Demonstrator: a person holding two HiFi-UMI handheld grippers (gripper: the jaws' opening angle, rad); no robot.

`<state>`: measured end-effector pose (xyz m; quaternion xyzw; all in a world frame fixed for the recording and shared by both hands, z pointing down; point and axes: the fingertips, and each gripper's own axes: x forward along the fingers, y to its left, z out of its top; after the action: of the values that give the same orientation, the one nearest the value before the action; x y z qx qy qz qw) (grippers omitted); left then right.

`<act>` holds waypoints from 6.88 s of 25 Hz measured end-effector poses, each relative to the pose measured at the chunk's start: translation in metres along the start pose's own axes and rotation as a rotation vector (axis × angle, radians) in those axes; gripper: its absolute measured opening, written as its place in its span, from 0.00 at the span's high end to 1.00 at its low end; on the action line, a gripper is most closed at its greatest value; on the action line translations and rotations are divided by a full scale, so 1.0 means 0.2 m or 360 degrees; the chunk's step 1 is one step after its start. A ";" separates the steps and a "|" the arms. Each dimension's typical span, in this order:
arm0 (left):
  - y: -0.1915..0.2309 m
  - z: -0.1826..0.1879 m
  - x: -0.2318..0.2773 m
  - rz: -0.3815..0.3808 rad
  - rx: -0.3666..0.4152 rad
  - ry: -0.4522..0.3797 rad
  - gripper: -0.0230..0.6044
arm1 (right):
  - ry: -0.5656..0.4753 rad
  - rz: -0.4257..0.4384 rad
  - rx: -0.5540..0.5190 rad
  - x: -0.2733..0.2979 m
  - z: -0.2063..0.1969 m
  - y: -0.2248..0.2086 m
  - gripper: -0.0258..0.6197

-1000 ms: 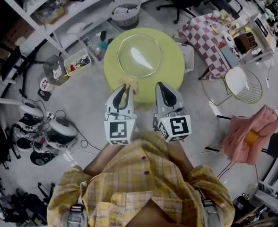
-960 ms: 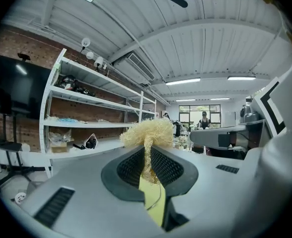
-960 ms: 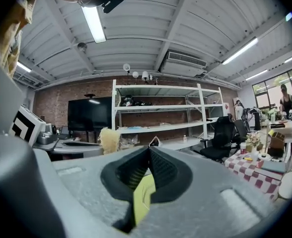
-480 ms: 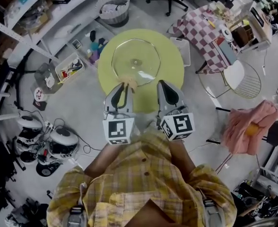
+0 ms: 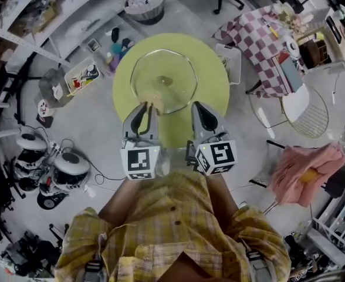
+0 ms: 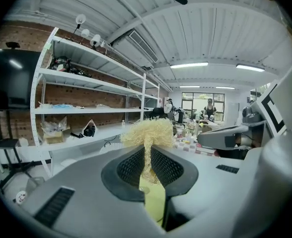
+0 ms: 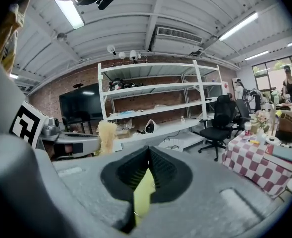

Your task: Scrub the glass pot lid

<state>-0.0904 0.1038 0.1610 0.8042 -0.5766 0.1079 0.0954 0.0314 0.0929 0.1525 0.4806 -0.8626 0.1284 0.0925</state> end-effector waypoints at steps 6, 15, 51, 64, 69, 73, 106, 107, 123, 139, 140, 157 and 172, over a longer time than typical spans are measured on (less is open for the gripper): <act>-0.05 -0.05 0.18 0.0054 -0.0010 0.0044 0.89 | 0.0066 0.0094 0.0024 0.13 -0.10 -0.16 0.96; -0.06 -0.21 0.43 0.0028 -0.0045 0.0120 0.89 | 0.0219 0.0058 0.0130 0.34 -0.29 -0.38 0.96; -0.05 -0.78 0.80 -0.0128 -0.0108 0.0379 0.89 | 0.0597 0.0021 0.0646 0.69 -1.12 -0.79 0.81; -0.02 -0.86 0.83 -0.0121 -0.0081 0.0424 0.89 | 0.0638 0.0142 0.0730 0.74 -1.21 -0.79 0.83; -0.02 -0.90 0.87 -0.0150 -0.0092 0.0442 0.89 | 0.0596 0.0198 0.0808 0.75 -1.21 -0.79 0.86; 0.01 -0.93 0.96 -0.0162 -0.0087 0.0437 0.89 | 0.0576 0.0214 0.0801 0.76 -1.21 -0.79 0.86; -0.26 -1.10 1.39 -0.0452 0.0035 0.0580 0.89 | 0.0512 0.0157 0.0660 0.75 -1.23 -0.79 0.86; -0.26 -1.10 1.39 -0.0453 0.0032 0.0586 0.89 | 0.0509 0.0159 0.0665 0.75 -1.23 -0.79 0.86; 0.01 -1.03 1.47 -0.0247 0.0057 0.0542 0.89 | 0.0482 0.0096 0.0650 0.74 -1.22 -0.80 0.86; 0.29 -1.03 1.44 -0.0086 -0.0005 0.0547 0.89 | 0.0474 0.0061 0.0627 0.75 -1.23 -0.79 0.86; 0.31 -1.03 1.43 -0.0070 -0.0009 0.0549 0.89 | 0.0472 0.0058 0.0625 0.75 -1.23 -0.79 0.86; 0.53 -1.07 1.35 0.0099 -0.0032 0.0527 0.89 | 0.0465 0.0024 0.0610 0.76 -1.22 -0.79 0.86; 0.62 -1.11 1.28 0.0209 -0.0082 0.0529 0.89 | 0.0467 0.0016 0.0599 0.76 -1.22 -0.80 0.86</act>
<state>-0.1431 -0.1051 0.4504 0.7333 -0.6067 0.2305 0.2028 0.0971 -0.0343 0.4488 0.4612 -0.8031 0.3559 0.1249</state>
